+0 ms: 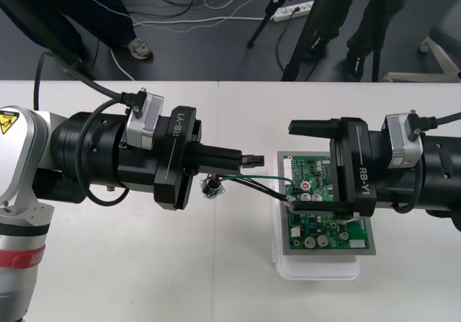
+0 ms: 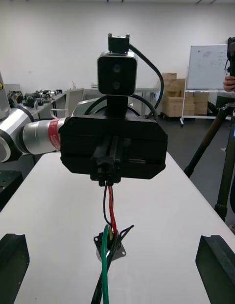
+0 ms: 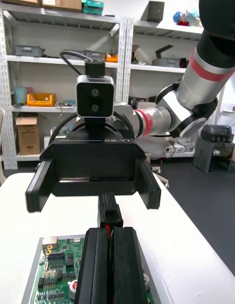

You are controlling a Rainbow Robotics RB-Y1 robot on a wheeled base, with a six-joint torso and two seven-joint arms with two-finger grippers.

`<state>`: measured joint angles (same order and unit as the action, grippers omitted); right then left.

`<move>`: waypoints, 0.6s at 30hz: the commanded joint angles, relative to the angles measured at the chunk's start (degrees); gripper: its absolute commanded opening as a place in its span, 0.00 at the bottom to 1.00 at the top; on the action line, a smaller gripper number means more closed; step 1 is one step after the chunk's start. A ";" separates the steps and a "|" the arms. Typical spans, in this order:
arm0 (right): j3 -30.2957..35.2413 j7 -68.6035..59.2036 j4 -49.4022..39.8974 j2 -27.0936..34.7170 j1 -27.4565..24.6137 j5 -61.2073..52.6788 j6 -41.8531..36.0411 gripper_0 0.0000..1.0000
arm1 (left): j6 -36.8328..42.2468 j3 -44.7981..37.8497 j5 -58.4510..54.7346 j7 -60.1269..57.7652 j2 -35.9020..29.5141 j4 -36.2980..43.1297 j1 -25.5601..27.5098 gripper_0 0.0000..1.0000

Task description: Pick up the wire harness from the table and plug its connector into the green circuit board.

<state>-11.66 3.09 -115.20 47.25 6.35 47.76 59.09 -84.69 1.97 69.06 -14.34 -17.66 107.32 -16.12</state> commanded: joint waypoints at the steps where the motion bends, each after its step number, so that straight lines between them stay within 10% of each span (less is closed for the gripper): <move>1: 2.26 -2.65 -0.55 3.46 -0.64 3.22 0.50 1.00 | -0.39 -1.88 -2.79 12.23 -1.68 -5.46 0.65 0.00; 18: 12.10 -25.24 -5.12 6.27 -4.42 27.65 12.63 1.00 | -5.31 -1.88 -4.46 29.11 -4.23 -25.32 -0.58 0.00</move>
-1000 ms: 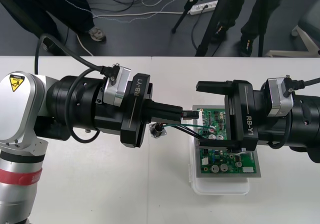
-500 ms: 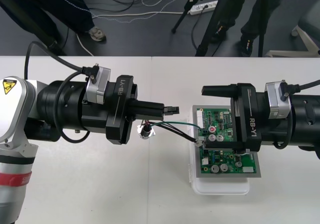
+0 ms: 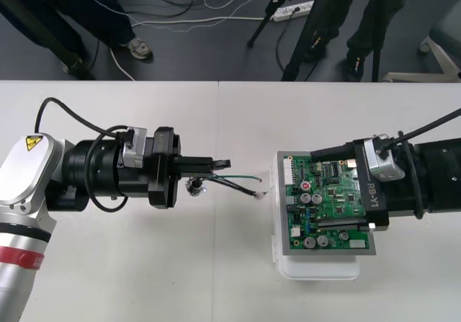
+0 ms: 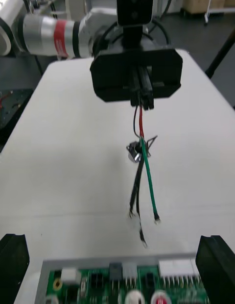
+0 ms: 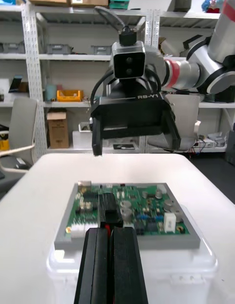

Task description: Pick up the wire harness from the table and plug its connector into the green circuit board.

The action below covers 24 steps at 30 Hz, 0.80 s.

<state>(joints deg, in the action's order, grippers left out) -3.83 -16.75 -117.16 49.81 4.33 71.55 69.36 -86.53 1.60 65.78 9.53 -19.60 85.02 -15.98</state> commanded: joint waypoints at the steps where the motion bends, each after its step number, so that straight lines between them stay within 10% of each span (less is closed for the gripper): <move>1: 4.62 -6.37 -3.34 4.16 -2.66 5.09 3.06 1.00 | -3.47 -1.51 -1.18 5.94 -2.46 -3.99 -0.89 0.00; 24: 8.76 -22.10 -11.51 8.47 -6.70 35.15 18.45 1.00 | -3.47 4.99 -1.10 28.53 -2.63 -27.37 -6.78 0.00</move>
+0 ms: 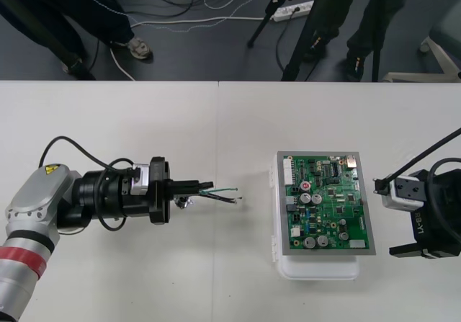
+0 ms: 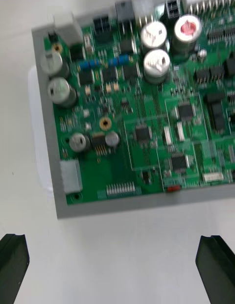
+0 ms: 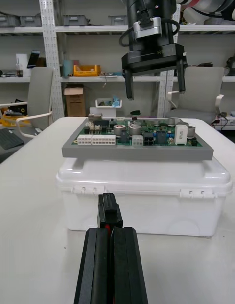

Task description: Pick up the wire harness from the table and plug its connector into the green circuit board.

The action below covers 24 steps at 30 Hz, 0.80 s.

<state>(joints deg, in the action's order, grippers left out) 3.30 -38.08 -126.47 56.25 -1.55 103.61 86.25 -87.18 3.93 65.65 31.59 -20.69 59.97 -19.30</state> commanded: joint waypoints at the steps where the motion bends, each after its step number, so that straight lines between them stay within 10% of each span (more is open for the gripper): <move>1: 1.36 -0.59 -2.20 2.02 -0.83 4.14 1.64 1.00 | -2.82 3.02 -0.96 7.34 -1.46 -3.19 -3.72 0.00; 24: -7.96 -0.24 3.60 -0.62 4.53 16.09 1.46 1.00 | -2.82 9.70 -1.66 12.00 0.47 -9.26 -8.91 0.00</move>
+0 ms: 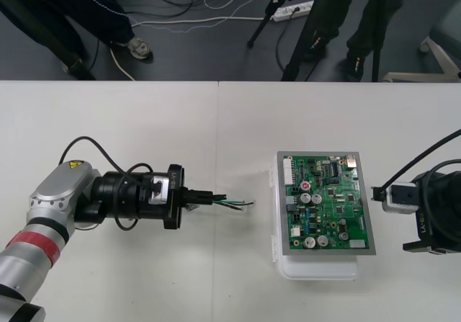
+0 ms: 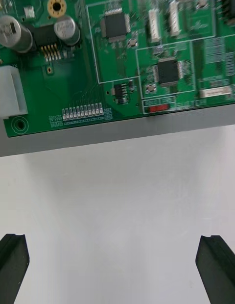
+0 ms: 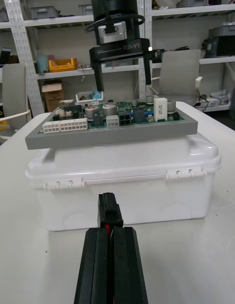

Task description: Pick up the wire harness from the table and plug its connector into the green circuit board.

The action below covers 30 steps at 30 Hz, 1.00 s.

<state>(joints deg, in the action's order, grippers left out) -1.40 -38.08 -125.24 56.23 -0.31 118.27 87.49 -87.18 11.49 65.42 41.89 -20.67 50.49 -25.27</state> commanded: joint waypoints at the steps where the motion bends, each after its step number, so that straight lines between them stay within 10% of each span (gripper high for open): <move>1: -3.87 0.20 3.87 -1.39 4.17 1.26 0.23 1.00 | -2.82 2.49 -1.61 1.53 0.45 0.22 -3.20 0.00; 30: -13.10 8.72 9.05 -3.94 14.63 4.95 -0.82 1.00 | 3.34 8.29 -4.77 -9.99 2.82 4.09 -4.17 0.00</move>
<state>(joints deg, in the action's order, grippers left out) -13.85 -30.61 -116.51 54.06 12.60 122.45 87.12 -86.24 18.13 61.38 40.09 -18.95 51.44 -27.47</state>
